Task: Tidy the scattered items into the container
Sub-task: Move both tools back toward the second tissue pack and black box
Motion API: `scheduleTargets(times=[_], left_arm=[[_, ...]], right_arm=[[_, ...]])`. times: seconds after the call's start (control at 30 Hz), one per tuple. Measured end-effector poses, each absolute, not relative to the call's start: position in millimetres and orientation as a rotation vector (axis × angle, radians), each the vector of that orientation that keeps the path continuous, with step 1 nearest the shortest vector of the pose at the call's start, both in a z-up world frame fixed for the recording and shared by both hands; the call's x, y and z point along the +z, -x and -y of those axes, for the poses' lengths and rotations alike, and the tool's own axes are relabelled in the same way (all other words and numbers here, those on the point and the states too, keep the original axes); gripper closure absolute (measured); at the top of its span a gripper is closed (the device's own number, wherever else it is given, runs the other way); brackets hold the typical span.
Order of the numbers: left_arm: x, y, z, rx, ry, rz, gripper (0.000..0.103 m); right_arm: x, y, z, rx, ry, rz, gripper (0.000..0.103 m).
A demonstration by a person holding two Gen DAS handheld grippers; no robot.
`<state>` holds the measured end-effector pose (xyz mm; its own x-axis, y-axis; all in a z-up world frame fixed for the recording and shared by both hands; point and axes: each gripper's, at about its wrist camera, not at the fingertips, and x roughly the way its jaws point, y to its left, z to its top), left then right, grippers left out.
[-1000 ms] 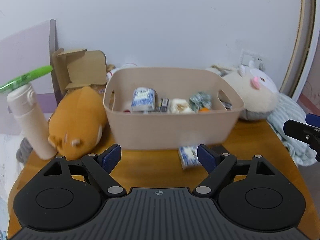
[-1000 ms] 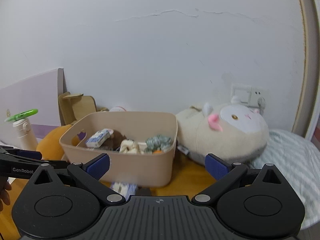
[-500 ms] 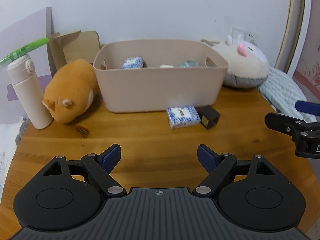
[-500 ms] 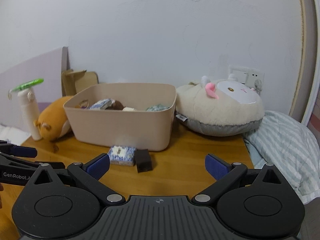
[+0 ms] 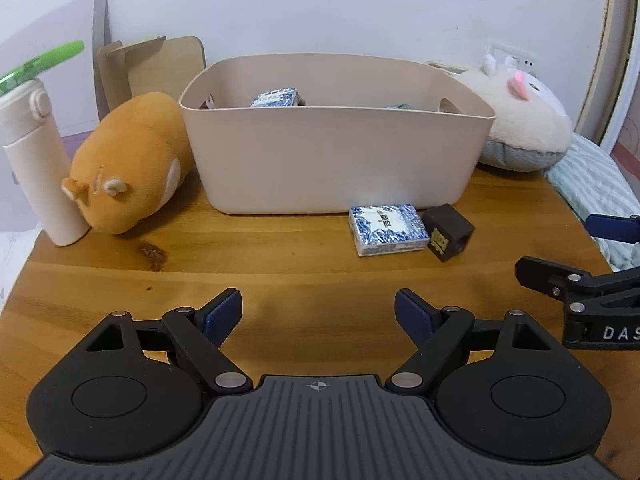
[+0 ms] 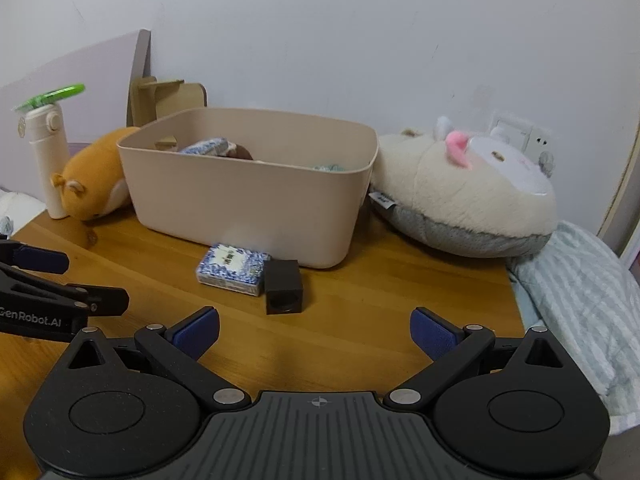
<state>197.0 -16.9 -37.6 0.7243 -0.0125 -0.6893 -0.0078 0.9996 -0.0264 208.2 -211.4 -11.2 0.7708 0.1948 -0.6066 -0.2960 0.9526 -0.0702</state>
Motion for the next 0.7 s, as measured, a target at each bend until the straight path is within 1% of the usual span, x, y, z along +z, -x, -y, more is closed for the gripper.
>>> scheduleTargets(times=[0.3, 0.53, 0.7], left_arm=[[-57, -232, 10, -0.014, 0.036, -0.777, 0.018], [-69, -248, 8, -0.015, 0.004, -0.793, 0.018], [-76, -256, 14, -0.027, -0.01, -0.784, 0.018]], right_arm=[[-43, -263, 206, 0.302, 0.171, -0.71, 0.0], [-60, -289, 189, 0.298, 0.222, -0.745, 0.0], [-68, -304, 191, 0.266, 0.207, -0.754, 0.001]])
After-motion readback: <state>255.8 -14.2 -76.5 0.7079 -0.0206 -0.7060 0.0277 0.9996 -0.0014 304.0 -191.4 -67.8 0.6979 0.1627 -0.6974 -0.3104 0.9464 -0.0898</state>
